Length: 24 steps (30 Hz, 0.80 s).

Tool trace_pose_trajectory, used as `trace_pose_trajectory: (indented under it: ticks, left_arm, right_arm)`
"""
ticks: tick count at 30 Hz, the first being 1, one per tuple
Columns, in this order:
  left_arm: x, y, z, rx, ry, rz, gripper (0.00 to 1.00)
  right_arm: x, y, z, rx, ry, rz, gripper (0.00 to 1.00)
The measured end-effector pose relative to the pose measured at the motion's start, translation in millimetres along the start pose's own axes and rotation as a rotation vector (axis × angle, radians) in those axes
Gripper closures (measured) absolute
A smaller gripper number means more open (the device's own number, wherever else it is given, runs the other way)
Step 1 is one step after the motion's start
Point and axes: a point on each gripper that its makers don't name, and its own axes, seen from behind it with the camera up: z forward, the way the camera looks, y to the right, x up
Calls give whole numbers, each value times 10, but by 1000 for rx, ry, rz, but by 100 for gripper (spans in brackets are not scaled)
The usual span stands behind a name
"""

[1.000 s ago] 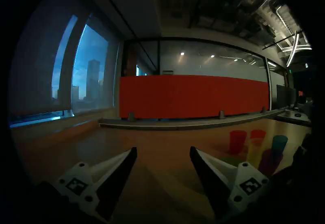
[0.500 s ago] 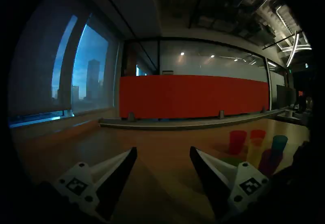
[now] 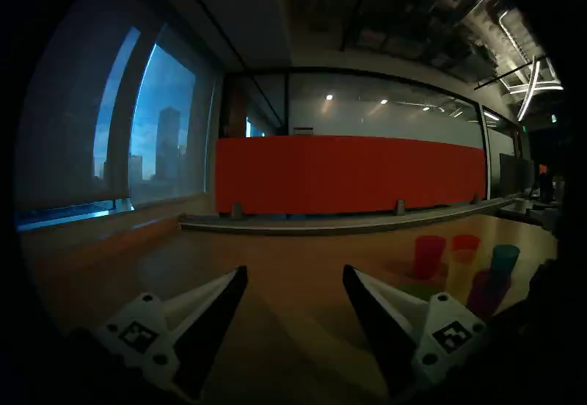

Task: Pour water

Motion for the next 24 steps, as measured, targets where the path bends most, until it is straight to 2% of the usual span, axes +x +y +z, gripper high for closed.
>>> trace_pose_trajectory:
  ticks: [24]
  left_arm:
    - [-4, 3, 4, 0, 0, 0, 4]
  right_arm:
    - [4, -28, -13, 6, -2, -12, 0]
